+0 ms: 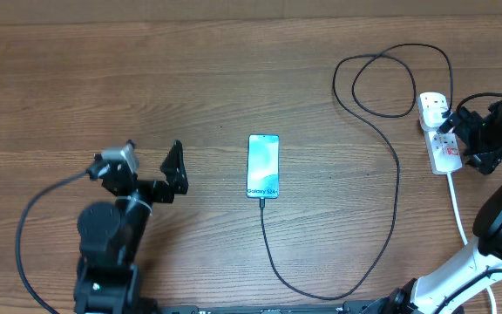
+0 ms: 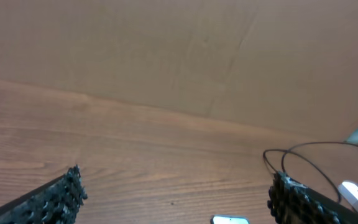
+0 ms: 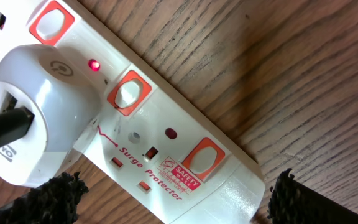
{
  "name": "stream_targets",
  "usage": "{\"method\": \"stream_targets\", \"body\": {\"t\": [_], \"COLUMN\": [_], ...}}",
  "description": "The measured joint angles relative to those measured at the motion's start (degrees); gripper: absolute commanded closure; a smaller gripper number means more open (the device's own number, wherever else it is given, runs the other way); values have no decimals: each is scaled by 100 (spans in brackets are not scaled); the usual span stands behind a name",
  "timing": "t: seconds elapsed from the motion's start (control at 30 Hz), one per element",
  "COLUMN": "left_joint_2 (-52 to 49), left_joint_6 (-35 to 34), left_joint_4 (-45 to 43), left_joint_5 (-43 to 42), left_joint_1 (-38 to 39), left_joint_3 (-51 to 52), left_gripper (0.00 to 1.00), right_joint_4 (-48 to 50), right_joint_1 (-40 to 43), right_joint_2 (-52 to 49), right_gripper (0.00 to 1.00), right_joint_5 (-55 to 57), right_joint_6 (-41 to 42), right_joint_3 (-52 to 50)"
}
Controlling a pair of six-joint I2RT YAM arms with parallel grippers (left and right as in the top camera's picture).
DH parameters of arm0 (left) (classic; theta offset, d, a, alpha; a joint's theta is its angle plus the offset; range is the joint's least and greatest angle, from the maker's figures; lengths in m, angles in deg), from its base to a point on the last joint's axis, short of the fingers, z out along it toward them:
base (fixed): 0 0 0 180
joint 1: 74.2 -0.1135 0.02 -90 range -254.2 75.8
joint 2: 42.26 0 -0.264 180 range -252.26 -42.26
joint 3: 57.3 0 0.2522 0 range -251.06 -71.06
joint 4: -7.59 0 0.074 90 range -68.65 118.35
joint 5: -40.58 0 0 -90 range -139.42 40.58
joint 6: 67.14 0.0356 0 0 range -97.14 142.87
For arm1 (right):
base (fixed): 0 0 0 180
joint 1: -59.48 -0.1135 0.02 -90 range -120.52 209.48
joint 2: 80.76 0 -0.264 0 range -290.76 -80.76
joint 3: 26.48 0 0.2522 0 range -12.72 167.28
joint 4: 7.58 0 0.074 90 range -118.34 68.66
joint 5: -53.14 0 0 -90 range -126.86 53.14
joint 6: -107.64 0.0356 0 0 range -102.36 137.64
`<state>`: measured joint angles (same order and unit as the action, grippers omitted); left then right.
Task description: Plug charger to phone and switch on socket
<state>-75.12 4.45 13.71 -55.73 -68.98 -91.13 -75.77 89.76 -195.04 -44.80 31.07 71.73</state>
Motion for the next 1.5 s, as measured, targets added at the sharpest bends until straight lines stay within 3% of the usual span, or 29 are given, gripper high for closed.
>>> {"method": "stream_targets", "body": {"t": [0.23, 0.53, 0.87, 1.5], "left_joint_2": [782, 1781, 2820, 3200], "left_joint_6": [-70, -74, -70, 793], "left_joint_4": [-573, -466, 1161, 1193], "left_joint_5": [-52, -13, 199, 404], "left_joint_1": [0, -31, -479, -549], "left_joint_3": [1051, 1897, 1961, 1961], "left_gripper": [0, 0, 0, 0], "right_joint_4": [0, 4, 7, 20], "right_joint_1": [0, 0, 0, 0], "right_joint_2": [0, 0, 0, 0], "right_gripper": [0, 0, 0, 0], "right_joint_5": [2, 2, 0, 4], "right_joint_6": [2, 0, 0, -2], "right_joint_3": [0, 0, 0, 0]}}
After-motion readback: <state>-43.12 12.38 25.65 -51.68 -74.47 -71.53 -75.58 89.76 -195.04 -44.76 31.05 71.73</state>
